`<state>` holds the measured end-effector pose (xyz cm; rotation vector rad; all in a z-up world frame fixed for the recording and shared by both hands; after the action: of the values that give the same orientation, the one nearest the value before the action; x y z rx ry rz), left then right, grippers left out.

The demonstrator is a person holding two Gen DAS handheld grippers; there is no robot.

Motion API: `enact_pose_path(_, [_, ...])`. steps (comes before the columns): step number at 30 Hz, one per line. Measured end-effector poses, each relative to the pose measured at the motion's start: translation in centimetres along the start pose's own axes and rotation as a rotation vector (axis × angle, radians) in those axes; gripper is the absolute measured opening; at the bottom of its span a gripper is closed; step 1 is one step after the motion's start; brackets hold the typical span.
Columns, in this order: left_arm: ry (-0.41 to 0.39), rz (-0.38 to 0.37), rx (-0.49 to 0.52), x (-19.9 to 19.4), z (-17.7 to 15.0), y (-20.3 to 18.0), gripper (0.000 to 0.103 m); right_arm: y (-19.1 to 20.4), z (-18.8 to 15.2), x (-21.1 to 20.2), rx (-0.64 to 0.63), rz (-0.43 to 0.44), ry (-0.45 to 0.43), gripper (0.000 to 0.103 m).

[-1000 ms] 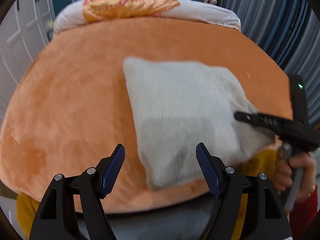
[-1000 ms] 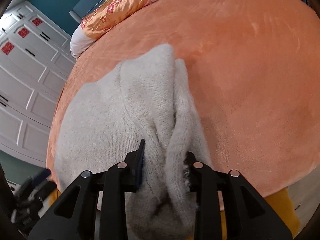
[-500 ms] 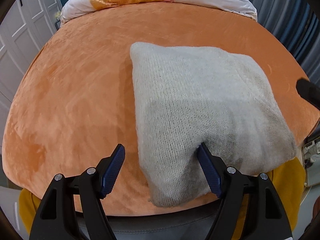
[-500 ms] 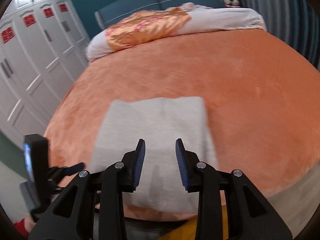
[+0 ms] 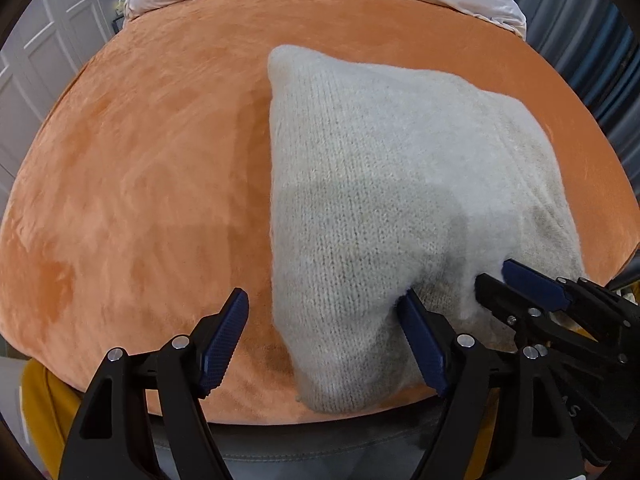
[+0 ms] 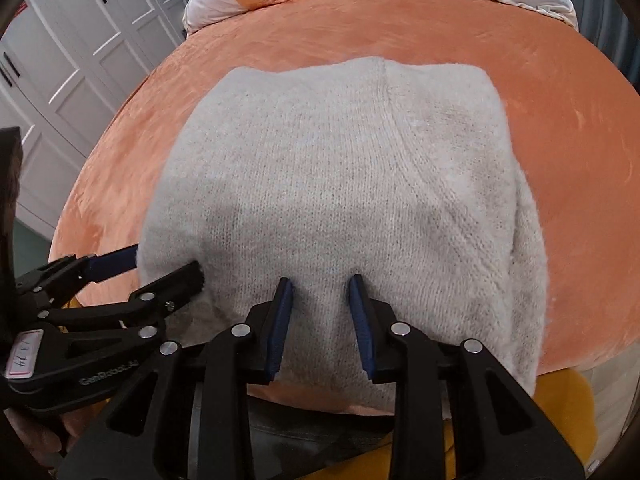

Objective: Fold small clothes

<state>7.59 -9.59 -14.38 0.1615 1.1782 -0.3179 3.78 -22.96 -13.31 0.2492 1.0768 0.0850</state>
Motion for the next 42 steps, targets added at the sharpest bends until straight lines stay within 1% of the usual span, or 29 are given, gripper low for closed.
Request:
enact_pose_path(2, [-0.008, -0.016, -0.016, -0.7, 0.2, -0.1, 0.074, 0.0, 0.0, 0.1, -0.011, 0.000, 0.000, 0.029])
enact_pose_path(3, [-0.019, -0.035, -0.036, -1.4, 0.4, 0.0, 0.074, 0.0, -0.2, 0.1, -0.018, -0.002, -0.001, 0.029])
enact_pose_path(5, [-0.054, -0.040, -0.061, -2.5, 1.2, 0.3, 0.074, 0.7, -0.4, 0.2, -0.043, -0.019, -0.003, 0.029])
enact_pose_path(7, [-0.087, -0.017, -0.058, -3.1, 2.3, 0.8, 0.073, 1.1, -0.9, 0.1, -0.068, -0.044, -0.005, 0.029])
enact_pose_path(9, [-0.080, 0.019, -0.034, -2.1, 2.6, 1.1, 0.075, 1.3, -1.1, -0.1, -0.081, -0.060, -0.005, 0.029])
enact_pose_path(10, [-0.066, 0.036, -0.022, -1.2, 2.5, 1.2, 0.075, 1.3, -1.1, -0.4, -0.075, -0.060, -0.005, 0.029])
enact_pose_path(11, [-0.055, 0.043, -0.022, -0.6, 2.4, 1.3, 0.075, 1.0, -0.6, -1.4, -0.039, -0.044, -0.016, 0.029])
enact_pose_path(13, [-0.057, 0.051, -0.029, 0.1, 2.2, 1.6, 0.075, 0.3, 0.5, -3.5, 0.025, -0.005, -0.061, 0.029])
enact_pose_path(14, [-0.059, 0.053, -0.028, 0.0, 2.2, 1.6, 0.075, -0.3, 1.1, -4.3, 0.042, -0.009, -0.083, 0.029])
enact_pose_path(16, [-0.065, 0.067, -0.015, -0.1, 2.2, 1.6, 0.075, -1.8, 1.9, -5.4, 0.056, -0.054, -0.114, 0.030])
enact_pose_path(18, [-0.070, 0.081, -0.002, -0.1, 2.2, 1.6, 0.075, -3.7, 2.0, -4.7, 0.070, -0.112, -0.094, 0.029])
enact_pose_path(19, [-0.071, 0.083, 0.000, -0.1, 2.2, 1.6, 0.075, -4.3, 1.6, -3.6, 0.080, -0.118, -0.061, 0.029])
enact_pose_path(20, [-0.070, 0.081, -0.001, 0.0, 2.1, 1.6, 0.075, -5.0, 0.8, -1.7, 0.091, -0.099, -0.012, 0.029])
enact_pose_path(21, [-0.066, 0.075, -0.002, 0.1, 2.1, 1.6, 0.075, -5.2, 0.6, -0.9, 0.093, -0.091, -0.007, 0.028])
enact_pose_path(22, [-0.066, 0.077, -0.004, 0.1, 2.1, 1.7, 0.075, -5.1, 0.7, -1.0, 0.084, -0.099, -0.020, 0.028])
enact_pose_path(24, [-0.072, 0.087, 0.004, 0.1, 2.2, 1.8, 0.075, -4.2, 1.4, -2.4, 0.055, -0.131, -0.035, 0.029])
enact_pose_path(26, [-0.071, 0.084, 0.002, 0.3, 2.1, 1.9, 0.075, -4.0, 2.4, -4.2, 0.076, -0.122, -0.092, 0.029])
enact_pose_path(28, [-0.070, 0.079, -0.003, 0.4, 2.1, 2.0, 0.075, -4.7, 2.8, -4.7, 0.107, -0.127, -0.112, 0.029])
enact_pose_path(29, [-0.070, 0.079, -0.003, 0.3, 2.0, 1.9, 0.075, -5.1, 2.7, -4.3, 0.115, -0.136, -0.099, 0.029])
enact_pose_path(32, [-0.067, 0.072, -0.002, 0.4, 2.0, 1.9, 0.076, -7.0, 1.6, -1.1, 0.130, -0.157, -0.029, 0.030])
enact_pose_path(35, [-0.071, 0.087, 0.003, 0.3, 2.1, 2.0, 0.076, -6.7, 2.2, -2.5, 0.129, -0.161, -0.048, 0.030])
enact_pose_path(36, [-0.071, 0.089, 0.004, 0.3, 2.1, 2.0, 0.076, -6.5, 2.6, -3.6, 0.139, -0.155, -0.072, 0.030])
enact_pose_path(38, [-0.068, 0.083, -0.002, 0.4, 2.0, 2.0, 0.076, -6.4, 2.4, -4.4, 0.155, -0.136, -0.092, 0.030])
enact_pose_path(41, [-0.071, 0.089, 0.000, 0.3, 2.0, 1.8, 0.076, -7.5, 2.0, -4.6, 0.187, -0.131, -0.089, 0.030])
enact_pose_path(42, [-0.072, 0.090, 0.002, 0.3, 2.0, 1.8, 0.076, -7.9, 2.0, -4.5, 0.207, -0.125, -0.088, 0.034])
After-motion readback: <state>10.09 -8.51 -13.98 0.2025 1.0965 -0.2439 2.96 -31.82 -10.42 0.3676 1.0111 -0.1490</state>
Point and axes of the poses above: each gripper's, at about its wrist camera, not at the fingertips, and x roughly the way its jaws point, y to its left, z to its top, the point moved 9 cm from there along x, roughly the way its jaws point
